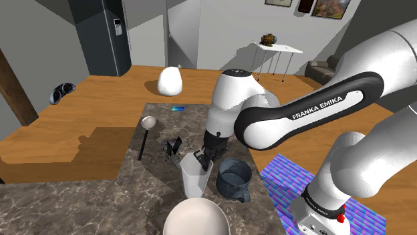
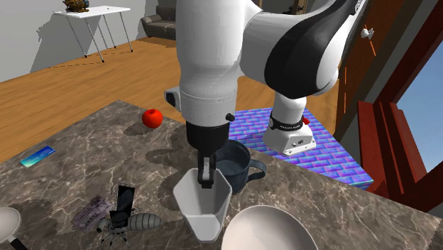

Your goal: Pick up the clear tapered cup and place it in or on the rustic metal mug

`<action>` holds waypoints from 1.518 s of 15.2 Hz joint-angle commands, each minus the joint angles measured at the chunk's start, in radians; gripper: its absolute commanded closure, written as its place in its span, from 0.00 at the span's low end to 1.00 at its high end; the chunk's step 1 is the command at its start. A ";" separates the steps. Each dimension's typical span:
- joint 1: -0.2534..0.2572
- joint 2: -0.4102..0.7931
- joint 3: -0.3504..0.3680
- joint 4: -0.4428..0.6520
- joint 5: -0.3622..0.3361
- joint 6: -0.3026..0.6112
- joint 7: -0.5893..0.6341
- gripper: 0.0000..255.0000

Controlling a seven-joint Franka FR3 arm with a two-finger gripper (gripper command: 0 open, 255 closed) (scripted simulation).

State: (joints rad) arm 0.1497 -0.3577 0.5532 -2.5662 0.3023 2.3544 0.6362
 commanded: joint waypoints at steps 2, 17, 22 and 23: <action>0.000 0.000 0.000 0.000 0.000 0.000 0.000 1.00; 0.005 -0.091 -0.044 0.098 -0.003 -0.187 -0.005 1.00; 0.004 -0.116 -0.060 0.147 -0.009 -0.261 -0.003 1.00; 0.004 -0.120 -0.063 0.158 -0.010 -0.275 -0.003 1.00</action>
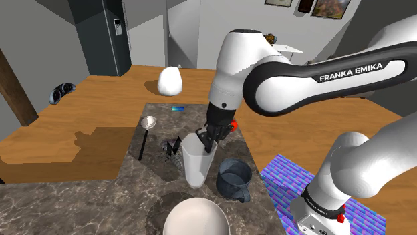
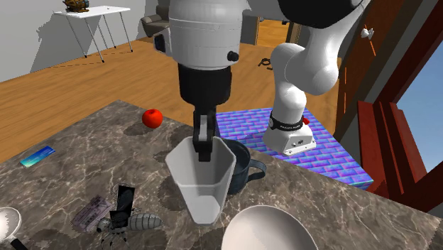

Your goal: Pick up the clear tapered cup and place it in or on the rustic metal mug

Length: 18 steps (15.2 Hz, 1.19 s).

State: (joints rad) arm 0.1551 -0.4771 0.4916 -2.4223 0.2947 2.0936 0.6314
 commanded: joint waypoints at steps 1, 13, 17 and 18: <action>-0.002 -0.004 -0.005 0.025 -0.004 -0.029 0.003 1.00; -0.009 -0.028 -0.036 0.166 -0.024 -0.194 0.012 1.00; 0.000 -0.104 -0.077 0.147 -0.015 -0.255 -0.016 1.00; 0.005 -0.141 -0.096 0.129 -0.012 -0.277 -0.030 1.00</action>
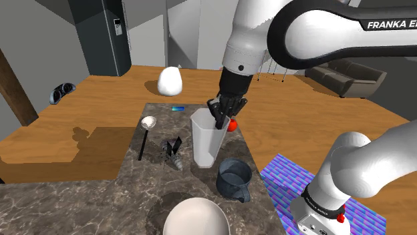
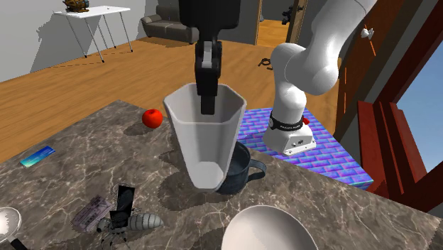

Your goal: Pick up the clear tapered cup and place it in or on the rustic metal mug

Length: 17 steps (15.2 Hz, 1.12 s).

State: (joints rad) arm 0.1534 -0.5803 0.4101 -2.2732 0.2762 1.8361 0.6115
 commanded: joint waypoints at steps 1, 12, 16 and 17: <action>0.012 -0.074 -0.033 -0.036 0.007 -0.043 -0.023 1.00; 0.038 -0.366 -0.191 -0.152 -0.033 -0.244 -0.120 1.00; 0.042 -0.384 -0.183 -0.215 -0.024 -0.199 -0.125 1.00; 0.043 -0.389 -0.181 -0.231 -0.022 -0.188 -0.126 1.00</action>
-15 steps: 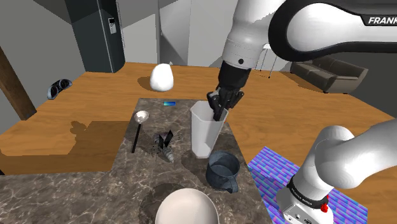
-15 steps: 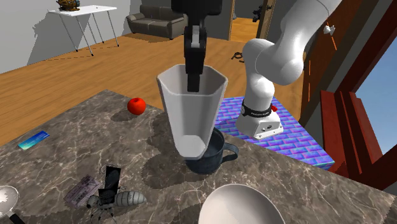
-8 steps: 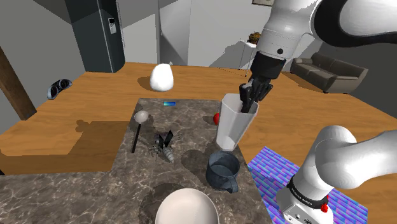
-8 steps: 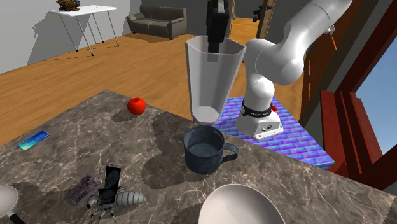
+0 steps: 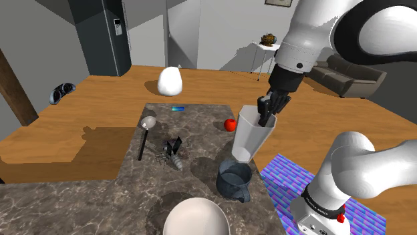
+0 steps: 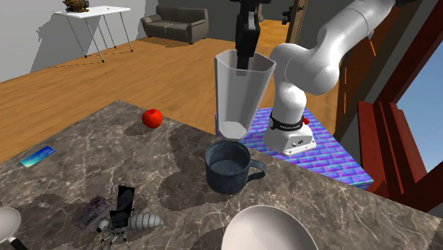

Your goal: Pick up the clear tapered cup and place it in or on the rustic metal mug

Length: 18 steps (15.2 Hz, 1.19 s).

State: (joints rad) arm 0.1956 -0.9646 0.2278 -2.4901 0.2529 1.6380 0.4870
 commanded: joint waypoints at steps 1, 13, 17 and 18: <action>0.002 -0.008 0.003 -0.029 0.004 0.022 -0.003 1.00; 0.019 -0.039 0.035 -0.203 0.038 0.164 -0.016 1.00; 0.026 -0.042 0.047 -0.256 0.052 0.214 -0.020 1.00; 0.026 -0.042 0.047 -0.256 0.052 0.214 -0.020 1.00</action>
State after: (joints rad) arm 0.2207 -1.0077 0.2734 -2.7422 0.3031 1.8454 0.4672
